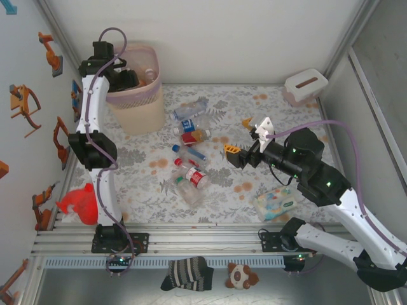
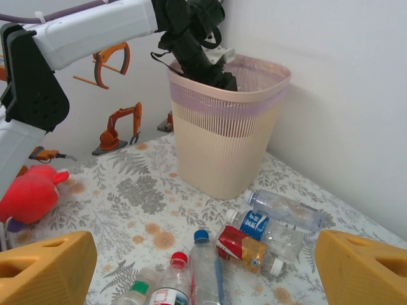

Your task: Put the plastic bottles in the bin

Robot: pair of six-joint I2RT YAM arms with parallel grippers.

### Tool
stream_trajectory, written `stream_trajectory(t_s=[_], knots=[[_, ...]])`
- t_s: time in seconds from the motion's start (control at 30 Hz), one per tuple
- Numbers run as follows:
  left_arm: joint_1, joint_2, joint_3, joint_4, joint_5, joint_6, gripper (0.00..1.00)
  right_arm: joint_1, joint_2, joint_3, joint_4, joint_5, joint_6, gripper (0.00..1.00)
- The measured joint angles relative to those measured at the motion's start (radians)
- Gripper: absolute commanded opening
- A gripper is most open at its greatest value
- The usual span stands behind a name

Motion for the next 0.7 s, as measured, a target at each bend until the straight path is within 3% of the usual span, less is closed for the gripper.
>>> stream_trajectory(t_s=[0.7], knots=[[0.014,-0.03,0.008,-0.07,0.002,-0.005,0.94,0.0,0.018,0.0,0.001,-0.004,0.0,0.88]])
